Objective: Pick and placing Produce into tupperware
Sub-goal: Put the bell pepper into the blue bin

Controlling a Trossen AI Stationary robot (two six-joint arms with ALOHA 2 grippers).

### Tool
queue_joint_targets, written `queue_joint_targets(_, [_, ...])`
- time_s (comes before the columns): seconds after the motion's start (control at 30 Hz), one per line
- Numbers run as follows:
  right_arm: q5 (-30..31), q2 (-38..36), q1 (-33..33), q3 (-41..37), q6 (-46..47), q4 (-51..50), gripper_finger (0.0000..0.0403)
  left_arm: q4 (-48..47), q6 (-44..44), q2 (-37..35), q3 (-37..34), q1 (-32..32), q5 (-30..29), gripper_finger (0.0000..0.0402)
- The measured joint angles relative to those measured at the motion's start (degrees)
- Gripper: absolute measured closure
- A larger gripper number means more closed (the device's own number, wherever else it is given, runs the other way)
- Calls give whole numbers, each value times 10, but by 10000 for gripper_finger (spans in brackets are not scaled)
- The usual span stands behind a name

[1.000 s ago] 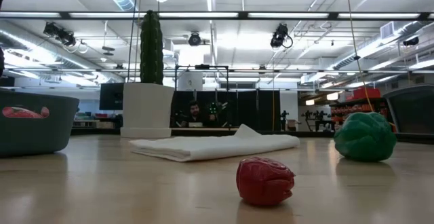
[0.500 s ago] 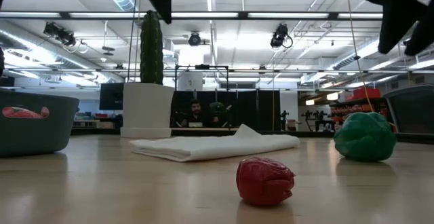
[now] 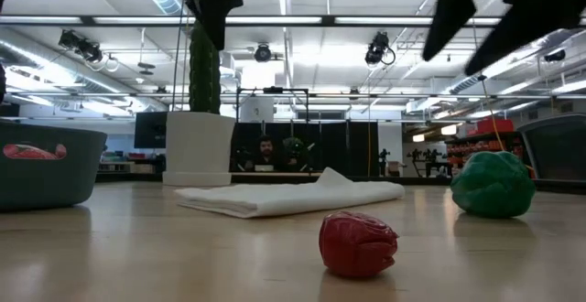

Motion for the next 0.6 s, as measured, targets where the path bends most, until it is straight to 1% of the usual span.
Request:
queue_joint_targets(0.07, [-13,-1,-13,0,26,28,200,0,0,0,0,0,0,314])
queue_joint_targets(0.1, [-36,-1,-21,0,42,36,199,0,0,0,0,0,0,315])
queue_joint_targets(0.13, [-75,-1,-29,0,57,41,197,0,0,0,0,0,0,316])
queue_joint_targets(0.2, [-175,-1,-45,0,67,42,194,0,-1,0,0,0,0,318])
queue_joint_targets(0.23, [-212,-1,-51,0,63,42,193,0,-1,0,0,0,0,319])
queue_joint_targets(0.27, [-233,-1,-54,0,53,42,192,0,-1,0,0,0,0,319])
queue_joint_targets(0.33, [-237,-1,-56,0,32,42,190,2,-1,0,0,0,0,318])
queue_joint_targets(0.6, [-173,-1,-55,0,-30,49,189,36,3,0,0,0,0,311])
